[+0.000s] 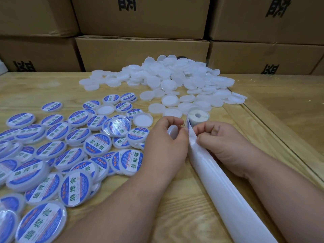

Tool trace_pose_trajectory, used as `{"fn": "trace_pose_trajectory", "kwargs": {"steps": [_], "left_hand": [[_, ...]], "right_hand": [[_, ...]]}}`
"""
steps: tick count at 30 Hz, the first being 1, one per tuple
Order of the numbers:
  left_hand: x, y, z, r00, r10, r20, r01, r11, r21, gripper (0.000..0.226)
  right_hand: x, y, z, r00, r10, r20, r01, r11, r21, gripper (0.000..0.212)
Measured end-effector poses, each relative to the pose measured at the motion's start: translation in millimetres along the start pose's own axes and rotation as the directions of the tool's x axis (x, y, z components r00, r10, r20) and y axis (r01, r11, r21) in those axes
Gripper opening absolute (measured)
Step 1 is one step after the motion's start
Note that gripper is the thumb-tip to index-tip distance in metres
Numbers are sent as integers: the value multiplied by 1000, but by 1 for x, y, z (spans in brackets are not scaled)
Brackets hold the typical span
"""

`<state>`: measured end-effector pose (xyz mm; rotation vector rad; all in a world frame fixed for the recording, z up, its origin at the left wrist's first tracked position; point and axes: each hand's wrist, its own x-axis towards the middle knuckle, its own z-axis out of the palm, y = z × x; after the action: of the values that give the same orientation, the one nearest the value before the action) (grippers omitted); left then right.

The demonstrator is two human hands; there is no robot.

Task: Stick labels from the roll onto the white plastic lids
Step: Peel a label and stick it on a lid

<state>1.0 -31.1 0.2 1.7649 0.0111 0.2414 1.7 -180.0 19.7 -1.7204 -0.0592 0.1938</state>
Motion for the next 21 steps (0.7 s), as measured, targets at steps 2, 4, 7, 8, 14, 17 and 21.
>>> {"fn": "trace_pose_trajectory", "kwargs": {"steps": [2,4,7,8,14,17,21], "left_hand": [[-1,1,0,1000,7,12,-6,1000,-20,13],[-2,2,1,1000,12,20,-11,999,-41,17],[-2,2,0,1000,20,-8,-20,999,-36,17],[-2,2,0,1000,20,-14,-20,999,-28,17],[1,2,0,1000,15,0,-15,999,-28,16],[2,1,0,999,33,13,-34,999,15,14],[2,0,0,999,50,20,-51,997,50,12]], "right_hand": [[-1,-2,0,1000,0,9,0,1000,5,31],[-1,-3,0,1000,1,24,-1,1000,7,35],[-1,-3,-2,998,4,63,-5,1000,7,41],[-1,-3,-2,997,1,80,-2,1000,6,44],[3,2,1,999,-34,24,34,999,16,24],[3,4,5,997,-66,-30,65,997,-36,20],[4,7,4,995,-100,-26,97,992,-83,23]]}}
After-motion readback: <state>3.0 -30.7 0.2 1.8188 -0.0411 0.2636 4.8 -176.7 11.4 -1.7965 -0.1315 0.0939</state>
